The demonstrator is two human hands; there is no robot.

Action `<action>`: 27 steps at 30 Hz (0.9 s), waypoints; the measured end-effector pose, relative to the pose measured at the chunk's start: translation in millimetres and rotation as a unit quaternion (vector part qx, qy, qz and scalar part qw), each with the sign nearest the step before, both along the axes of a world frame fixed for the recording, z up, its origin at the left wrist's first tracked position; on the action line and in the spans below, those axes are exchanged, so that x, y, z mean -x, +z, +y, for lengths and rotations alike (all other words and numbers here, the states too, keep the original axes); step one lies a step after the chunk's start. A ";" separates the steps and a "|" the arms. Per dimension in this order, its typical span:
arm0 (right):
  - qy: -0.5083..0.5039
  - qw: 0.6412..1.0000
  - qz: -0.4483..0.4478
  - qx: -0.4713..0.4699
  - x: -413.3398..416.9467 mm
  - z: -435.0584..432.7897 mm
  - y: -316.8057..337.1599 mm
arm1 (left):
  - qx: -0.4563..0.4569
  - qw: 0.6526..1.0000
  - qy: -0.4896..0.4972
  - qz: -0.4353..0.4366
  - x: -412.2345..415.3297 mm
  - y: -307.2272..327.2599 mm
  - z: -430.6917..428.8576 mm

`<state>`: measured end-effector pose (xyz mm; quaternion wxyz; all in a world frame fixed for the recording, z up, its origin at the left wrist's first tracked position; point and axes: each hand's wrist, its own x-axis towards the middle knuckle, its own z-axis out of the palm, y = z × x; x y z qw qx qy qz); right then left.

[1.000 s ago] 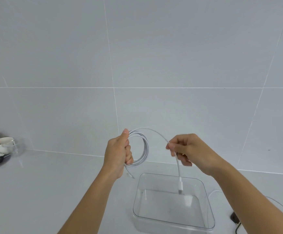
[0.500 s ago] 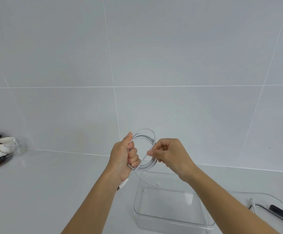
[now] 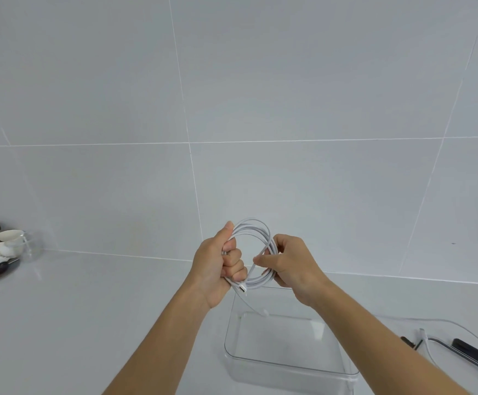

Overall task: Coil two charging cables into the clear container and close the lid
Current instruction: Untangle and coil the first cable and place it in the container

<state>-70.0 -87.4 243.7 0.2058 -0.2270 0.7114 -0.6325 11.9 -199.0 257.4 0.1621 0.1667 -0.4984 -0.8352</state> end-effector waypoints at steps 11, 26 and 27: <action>-0.017 0.987 0.137 -0.085 -3.5 -3.0 -0.4 | 0.055 0.998 -0.031 -0.026 -2.5 0.7 -2.2; 0.133 0.980 0.143 -0.046 15.5 21.4 -3.3 | -0.021 0.999 -0.035 -0.011 -3.0 2.7 -13.6; 0.133 0.977 0.160 -0.055 16.7 24.1 -4.9 | -0.027 0.999 -0.032 -0.011 -2.4 2.7 -14.6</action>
